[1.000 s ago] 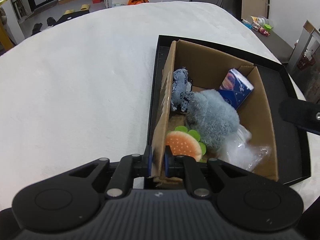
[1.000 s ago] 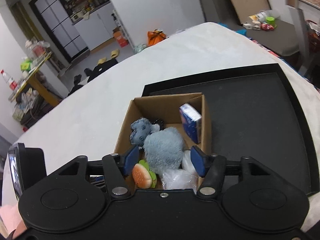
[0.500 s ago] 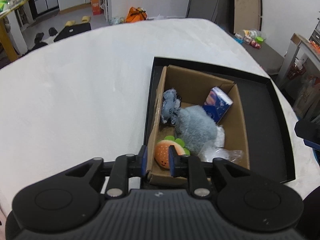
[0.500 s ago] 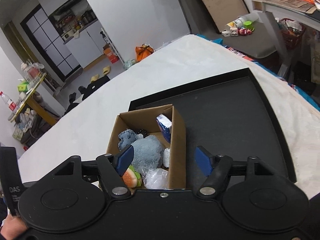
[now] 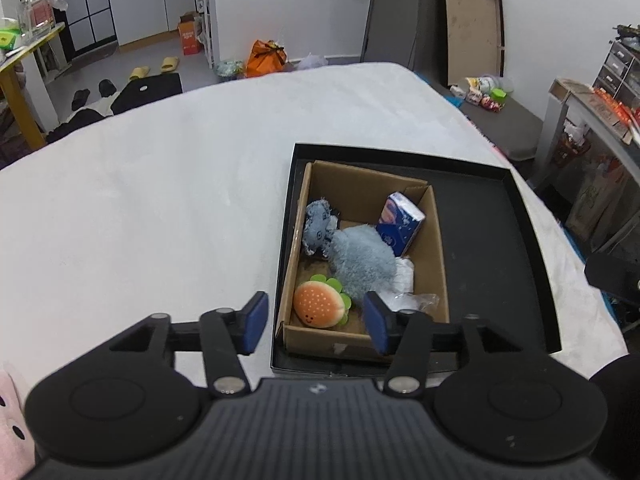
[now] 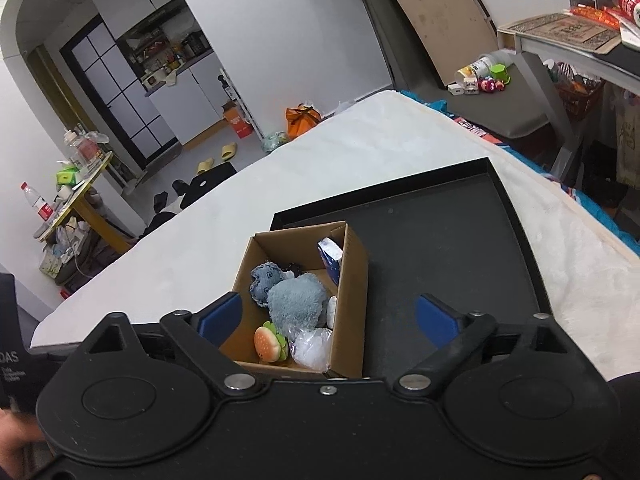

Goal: Organize soft objects

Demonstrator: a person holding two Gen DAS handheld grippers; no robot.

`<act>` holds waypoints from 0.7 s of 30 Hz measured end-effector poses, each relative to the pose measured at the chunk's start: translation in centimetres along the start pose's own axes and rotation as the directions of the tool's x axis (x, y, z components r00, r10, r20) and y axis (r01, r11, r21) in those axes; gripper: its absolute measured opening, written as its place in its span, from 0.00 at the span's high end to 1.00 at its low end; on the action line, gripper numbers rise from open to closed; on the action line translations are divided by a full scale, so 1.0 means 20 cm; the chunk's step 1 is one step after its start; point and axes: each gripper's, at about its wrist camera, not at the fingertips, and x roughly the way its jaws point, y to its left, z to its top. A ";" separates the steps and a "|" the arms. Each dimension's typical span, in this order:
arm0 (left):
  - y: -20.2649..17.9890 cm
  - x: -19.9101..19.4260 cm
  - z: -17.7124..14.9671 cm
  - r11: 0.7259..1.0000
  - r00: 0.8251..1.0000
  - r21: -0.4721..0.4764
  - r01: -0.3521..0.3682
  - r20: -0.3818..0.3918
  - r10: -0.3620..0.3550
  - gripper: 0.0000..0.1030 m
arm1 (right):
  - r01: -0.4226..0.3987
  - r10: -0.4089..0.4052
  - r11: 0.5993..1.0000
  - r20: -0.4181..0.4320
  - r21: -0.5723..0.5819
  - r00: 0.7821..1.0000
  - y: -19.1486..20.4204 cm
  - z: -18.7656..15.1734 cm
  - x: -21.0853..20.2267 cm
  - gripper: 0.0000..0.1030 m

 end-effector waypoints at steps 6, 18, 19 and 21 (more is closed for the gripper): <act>-0.02 -0.11 0.00 1.000 1.000 0.000 0.020 0.015 -0.020 0.33 | -0.012 0.012 1.000 0.016 -0.011 1.000 0.00 -0.01 -0.09 0.00; -0.02 -0.32 -0.04 0.998 0.995 -0.010 0.062 0.079 -0.061 0.03 | -0.009 0.011 0.999 0.036 -0.046 0.999 0.04 -0.02 -0.24 0.00; -0.01 -0.34 -0.04 0.998 0.994 -0.013 0.062 0.090 -0.060 0.02 | -0.006 0.008 0.999 0.041 -0.053 0.999 0.04 -0.03 -0.25 0.00; -0.01 -0.38 -0.05 0.998 0.992 -0.014 0.067 0.108 -0.065 0.00 | -0.002 0.006 0.998 0.060 -0.062 0.998 0.05 -0.03 -0.29 0.00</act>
